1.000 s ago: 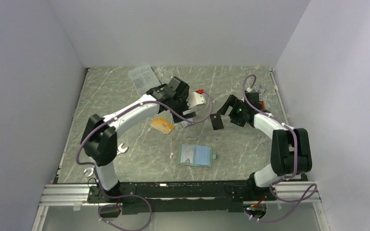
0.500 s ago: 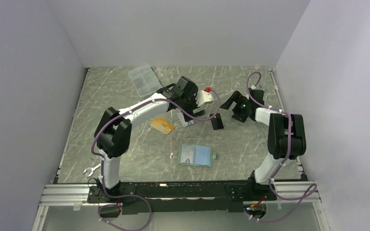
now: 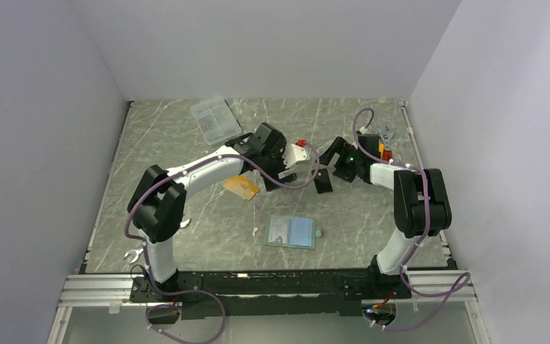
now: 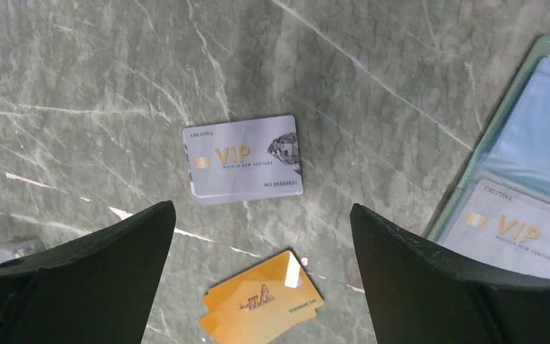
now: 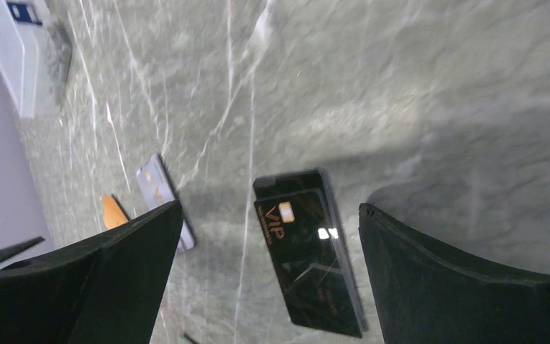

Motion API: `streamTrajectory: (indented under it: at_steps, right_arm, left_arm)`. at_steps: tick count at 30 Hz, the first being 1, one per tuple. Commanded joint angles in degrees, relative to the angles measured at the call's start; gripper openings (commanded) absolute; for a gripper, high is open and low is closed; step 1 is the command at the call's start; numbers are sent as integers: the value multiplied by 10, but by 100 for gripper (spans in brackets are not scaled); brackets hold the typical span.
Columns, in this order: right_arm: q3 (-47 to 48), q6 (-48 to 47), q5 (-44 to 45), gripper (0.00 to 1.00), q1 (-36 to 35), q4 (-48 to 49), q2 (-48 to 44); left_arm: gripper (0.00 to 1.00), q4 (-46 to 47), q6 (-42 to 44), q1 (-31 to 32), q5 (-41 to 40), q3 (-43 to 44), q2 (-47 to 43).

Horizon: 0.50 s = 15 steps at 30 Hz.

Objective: Put the credit cards into the card holder
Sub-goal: Pick up the credit card from the center of the board.

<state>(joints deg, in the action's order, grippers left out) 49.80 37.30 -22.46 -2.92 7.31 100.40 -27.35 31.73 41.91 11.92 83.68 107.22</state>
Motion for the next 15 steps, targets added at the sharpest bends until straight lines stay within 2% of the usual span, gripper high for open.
streamTrajectory:
  at_steps: [1,15]
  right_arm:
    - [-48,9,17,95,-27,-43,-15]
    - [-97,55,27,88,-93,-34,-41]
  left_arm:
    - [99,21,-13,-3,3,-17,-49]
    - [98,19,-10,-3,2,-25,-60]
